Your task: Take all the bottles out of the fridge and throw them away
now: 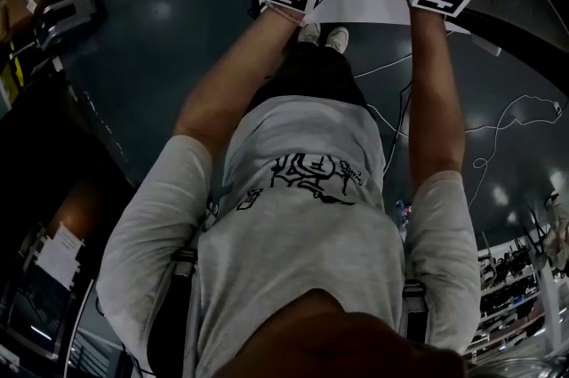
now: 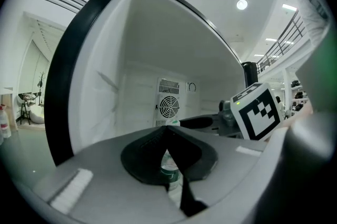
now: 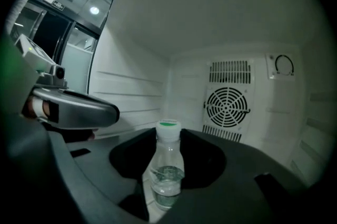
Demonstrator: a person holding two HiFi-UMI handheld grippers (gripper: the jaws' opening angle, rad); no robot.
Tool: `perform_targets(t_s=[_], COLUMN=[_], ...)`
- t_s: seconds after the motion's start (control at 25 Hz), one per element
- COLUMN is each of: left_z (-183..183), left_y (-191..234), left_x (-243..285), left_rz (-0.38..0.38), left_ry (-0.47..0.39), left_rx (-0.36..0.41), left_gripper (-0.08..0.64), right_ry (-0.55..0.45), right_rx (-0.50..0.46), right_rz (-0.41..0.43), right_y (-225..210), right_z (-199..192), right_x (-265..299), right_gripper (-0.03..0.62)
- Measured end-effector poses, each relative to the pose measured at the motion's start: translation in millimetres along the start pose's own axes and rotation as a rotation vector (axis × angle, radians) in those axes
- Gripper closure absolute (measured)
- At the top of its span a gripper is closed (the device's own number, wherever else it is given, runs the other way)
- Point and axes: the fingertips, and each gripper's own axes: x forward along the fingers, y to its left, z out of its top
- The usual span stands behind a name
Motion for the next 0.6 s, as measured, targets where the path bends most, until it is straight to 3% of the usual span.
perform_targets(t_s=[0.6], left_z=[48.0], left_y=[-38.7], left_x=[-26.6], left_rz=[-0.047], left_ry=[-0.04], left_rx=[0.023], left_gripper=[0.551], right_ry=[-0.007], right_rx=[0.021], right_rz=[0.054], right_y=[7.6], right_z=[35.3], right_x=[-70.1], right_gripper=[0.451])
